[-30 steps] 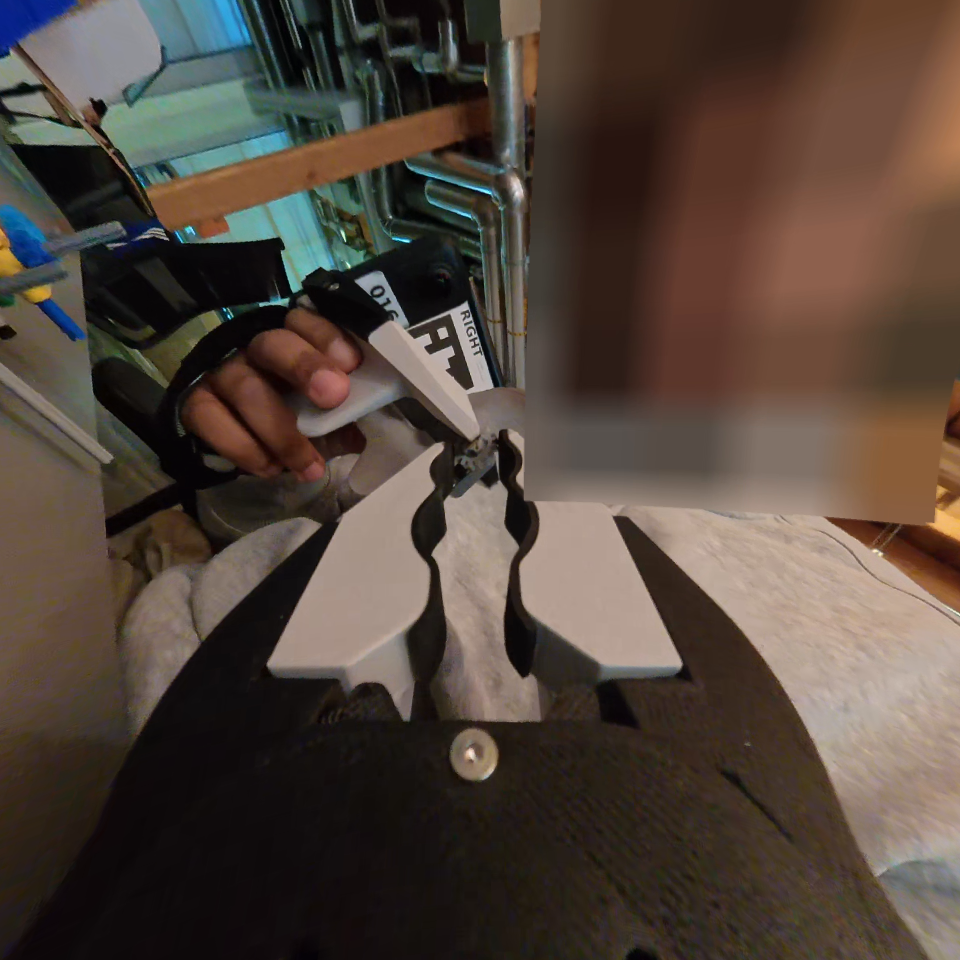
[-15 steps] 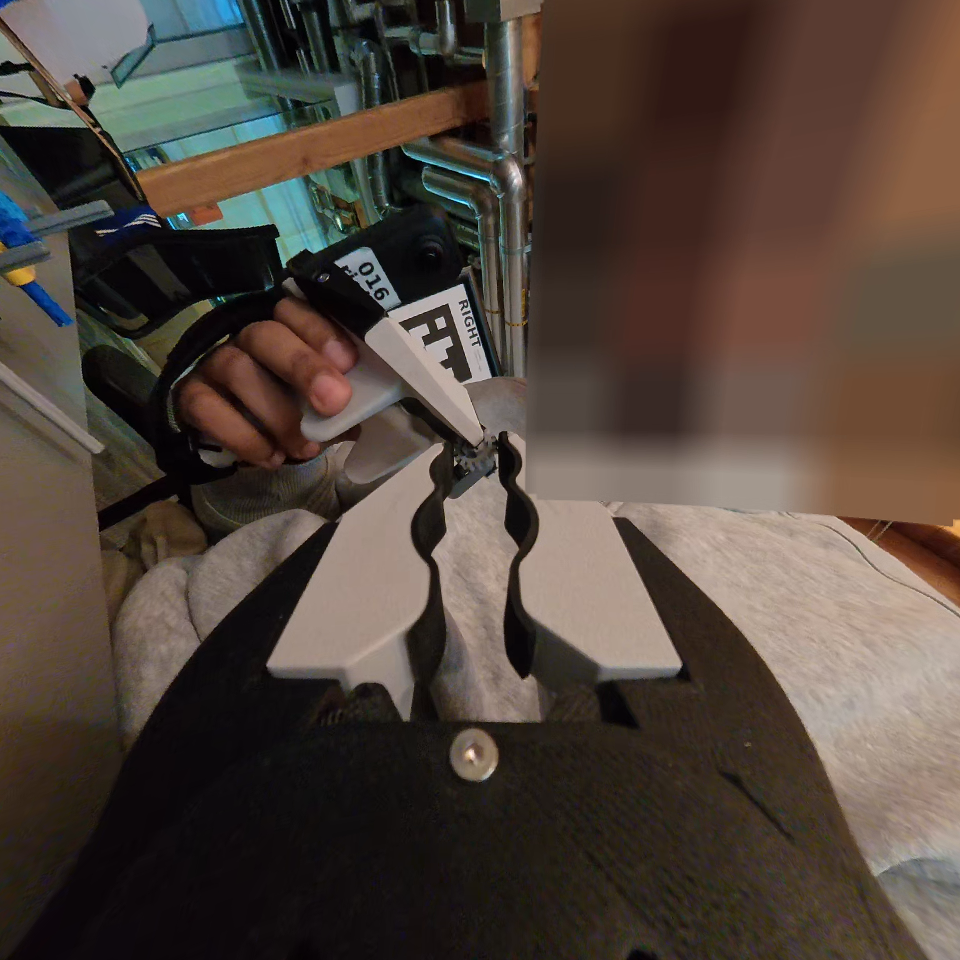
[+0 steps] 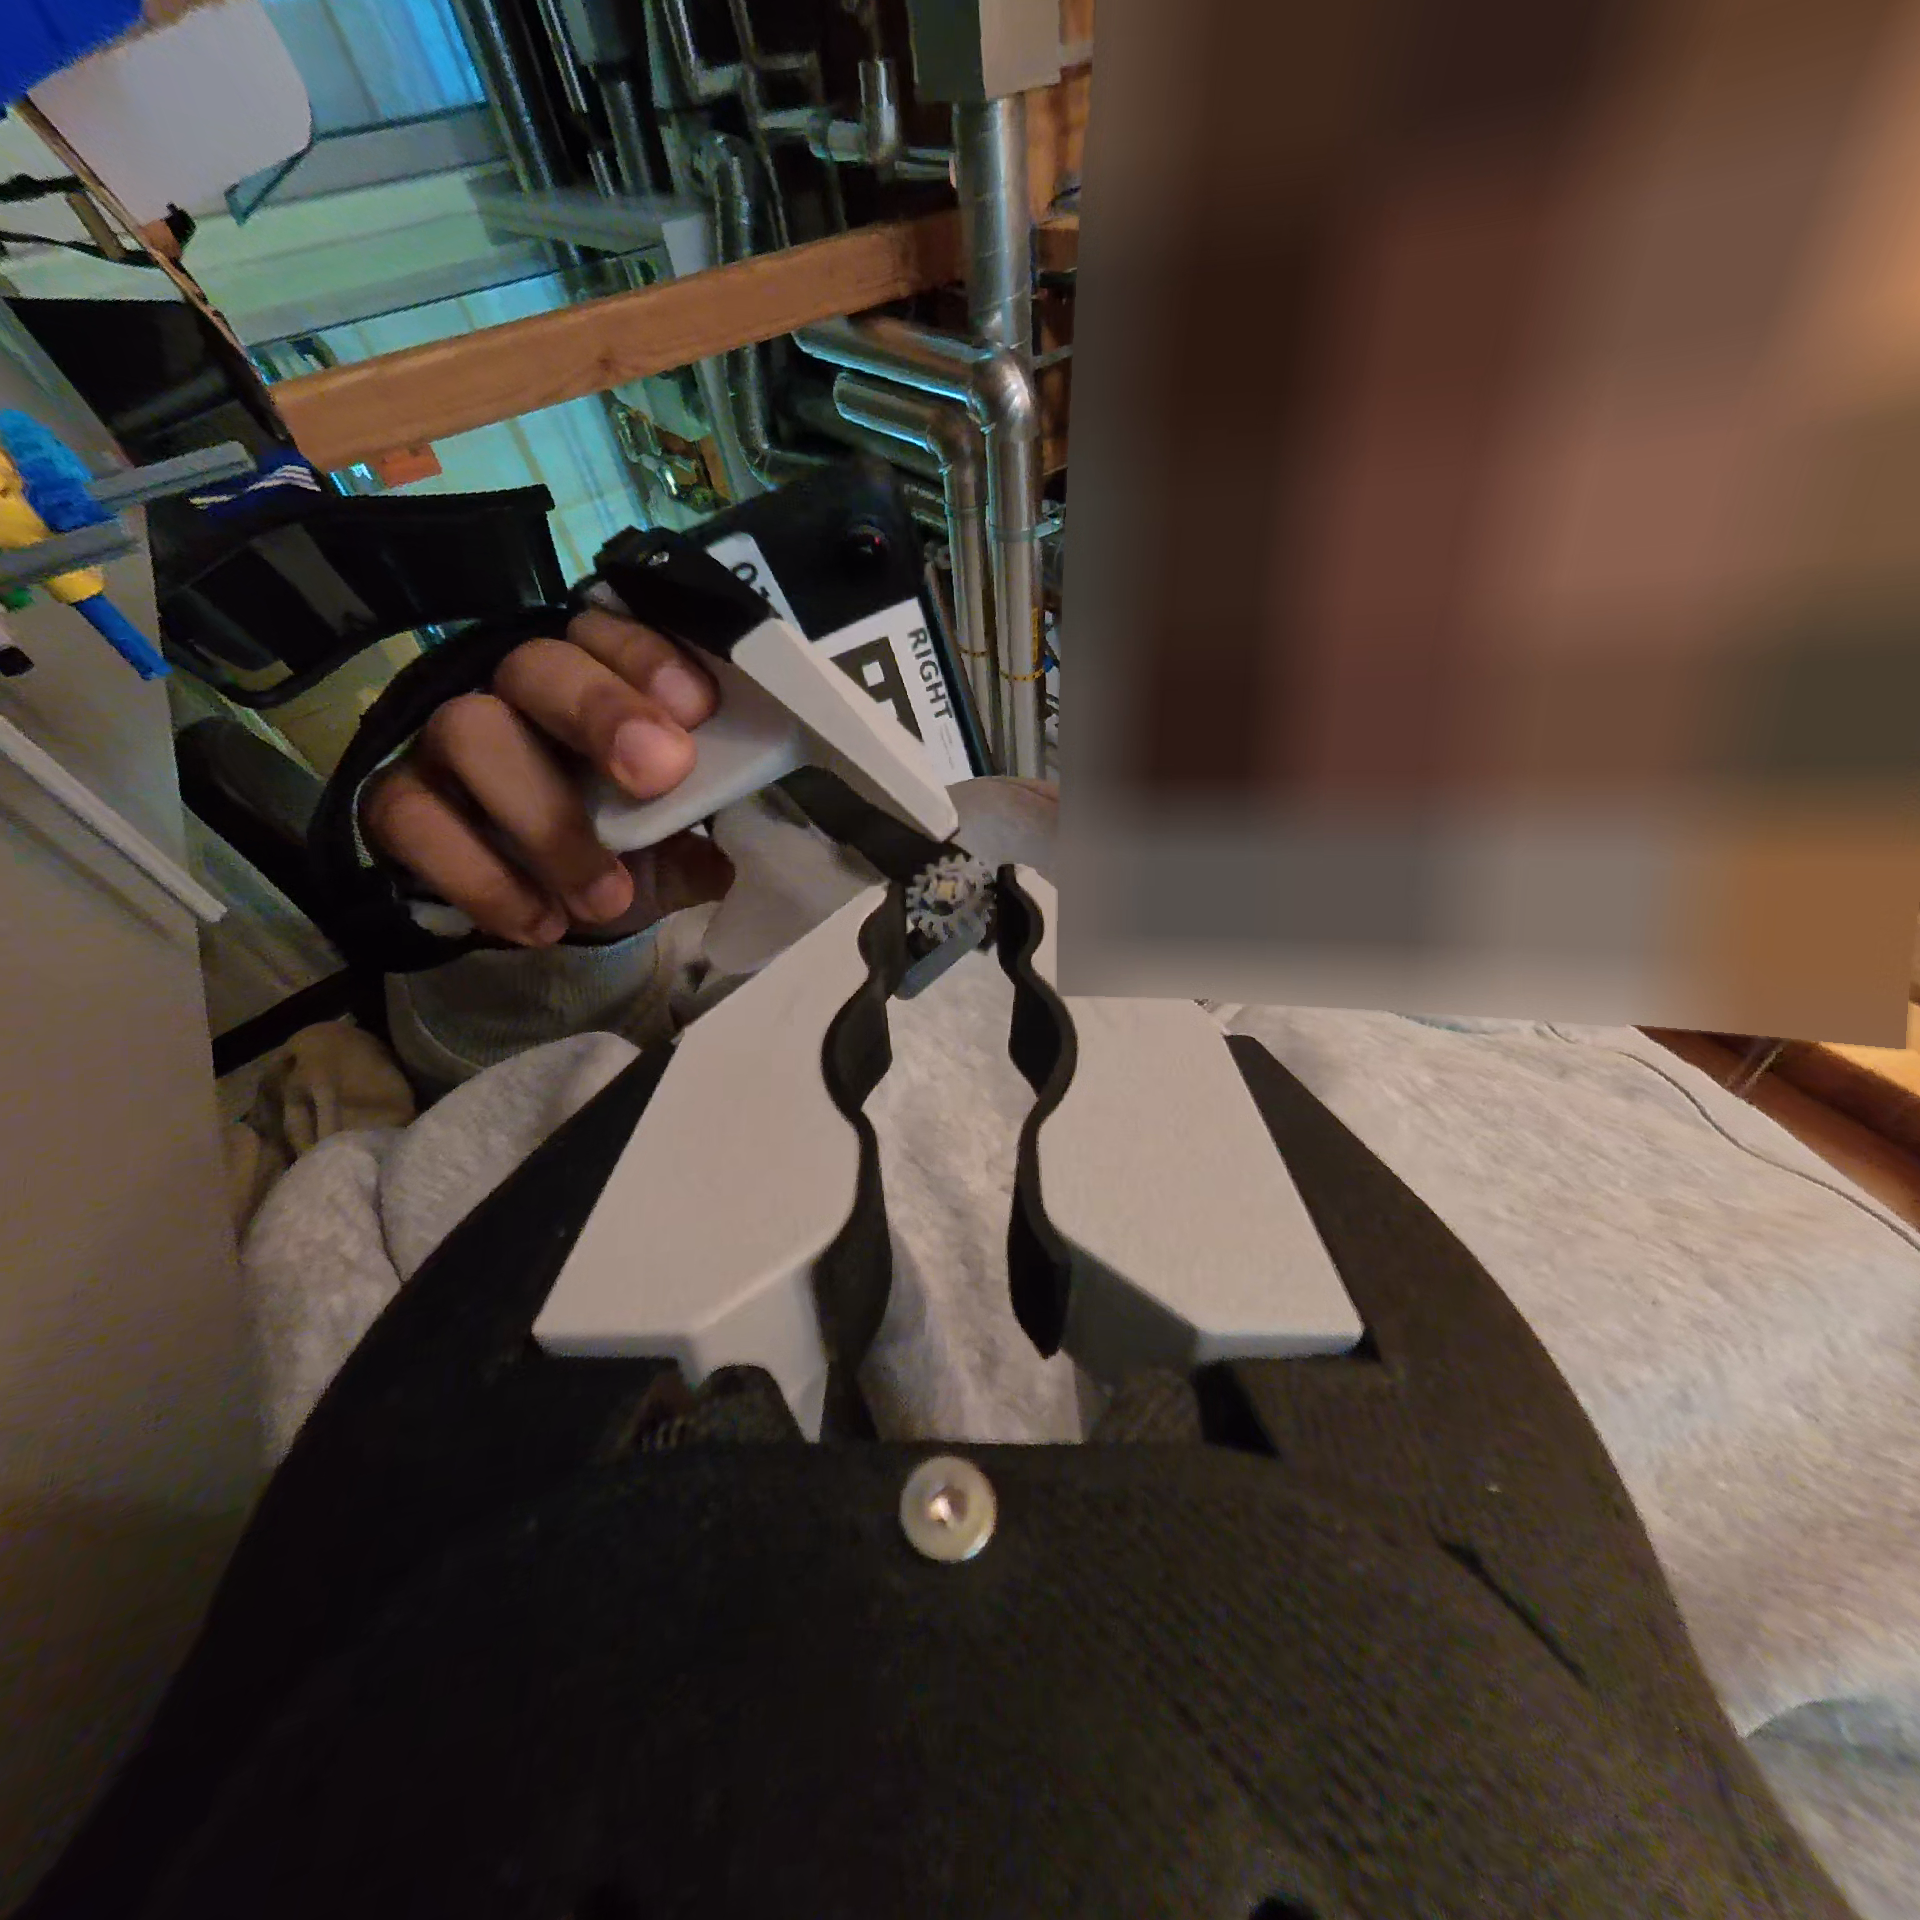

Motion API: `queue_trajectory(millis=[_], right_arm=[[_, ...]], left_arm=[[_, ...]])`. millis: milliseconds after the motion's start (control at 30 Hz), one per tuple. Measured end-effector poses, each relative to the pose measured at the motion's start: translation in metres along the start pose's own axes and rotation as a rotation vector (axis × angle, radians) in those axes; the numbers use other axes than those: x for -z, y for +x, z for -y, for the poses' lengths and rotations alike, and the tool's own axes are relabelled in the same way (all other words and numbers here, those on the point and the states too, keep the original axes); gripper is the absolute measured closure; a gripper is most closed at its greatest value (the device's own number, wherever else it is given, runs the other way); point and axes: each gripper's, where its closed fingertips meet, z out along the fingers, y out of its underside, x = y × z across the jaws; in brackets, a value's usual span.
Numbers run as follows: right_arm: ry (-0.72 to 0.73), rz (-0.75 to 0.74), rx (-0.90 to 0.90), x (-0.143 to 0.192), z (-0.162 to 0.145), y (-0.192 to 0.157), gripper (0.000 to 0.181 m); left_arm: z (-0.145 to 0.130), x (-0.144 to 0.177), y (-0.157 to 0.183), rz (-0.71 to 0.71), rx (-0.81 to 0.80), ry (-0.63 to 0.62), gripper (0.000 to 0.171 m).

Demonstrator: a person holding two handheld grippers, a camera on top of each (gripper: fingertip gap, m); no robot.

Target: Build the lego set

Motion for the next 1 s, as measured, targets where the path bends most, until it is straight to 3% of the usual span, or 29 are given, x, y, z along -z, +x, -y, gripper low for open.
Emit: queue_trajectory(millis=[367, 567, 1000], right_arm=[[-0.033, 0.153, -0.063, 0.002, -0.009, -0.018, 0.158], [-0.034, 0.193, -0.049, 0.004, -0.008, -0.024, 0.166], [-0.05, 0.273, -0.065, 0.007, -0.01, -0.035, 0.165]], left_arm=[[-0.012, -0.005, 0.001, -0.029, 0.033, -0.066, 0.156], [-0.023, -0.009, 0.002, -0.024, 0.024, -0.13, 0.157], [-0.034, -0.012, 0.001, 0.023, -0.029, -0.21, 0.157]])
